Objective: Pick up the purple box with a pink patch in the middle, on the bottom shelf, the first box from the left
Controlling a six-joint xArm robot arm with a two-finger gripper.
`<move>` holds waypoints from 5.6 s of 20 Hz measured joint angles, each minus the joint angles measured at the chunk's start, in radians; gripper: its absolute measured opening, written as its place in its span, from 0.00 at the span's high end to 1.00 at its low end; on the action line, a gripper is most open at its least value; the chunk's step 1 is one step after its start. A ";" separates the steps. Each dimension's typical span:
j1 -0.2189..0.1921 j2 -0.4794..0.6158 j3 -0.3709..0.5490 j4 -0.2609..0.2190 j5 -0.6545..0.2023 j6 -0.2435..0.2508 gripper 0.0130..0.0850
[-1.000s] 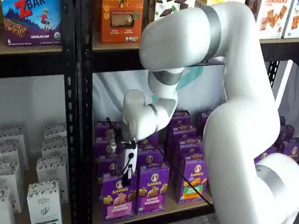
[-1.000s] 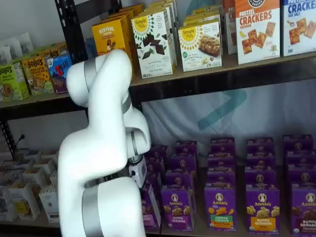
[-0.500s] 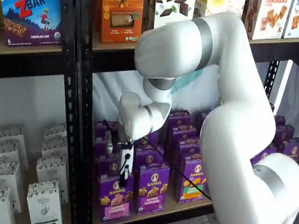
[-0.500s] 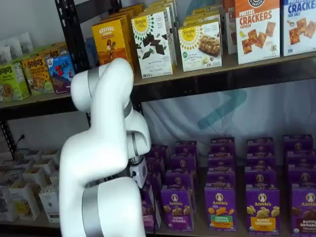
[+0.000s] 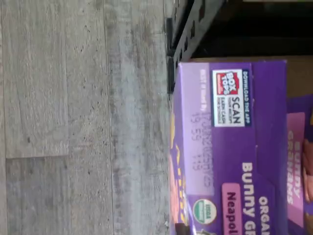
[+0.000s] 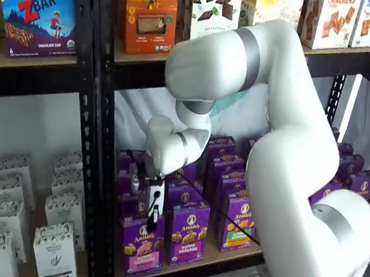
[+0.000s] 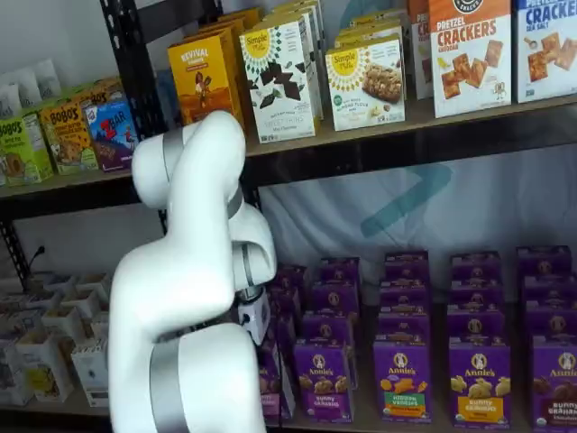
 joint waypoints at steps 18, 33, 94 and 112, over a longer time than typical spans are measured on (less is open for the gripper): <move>-0.003 -0.027 0.042 0.036 -0.023 -0.035 0.72; -0.002 -0.063 0.083 0.033 -0.028 -0.033 0.72; -0.129 -1.002 0.571 -0.067 0.430 -0.082 0.72; -0.157 -1.020 0.546 0.007 0.559 -0.155 0.72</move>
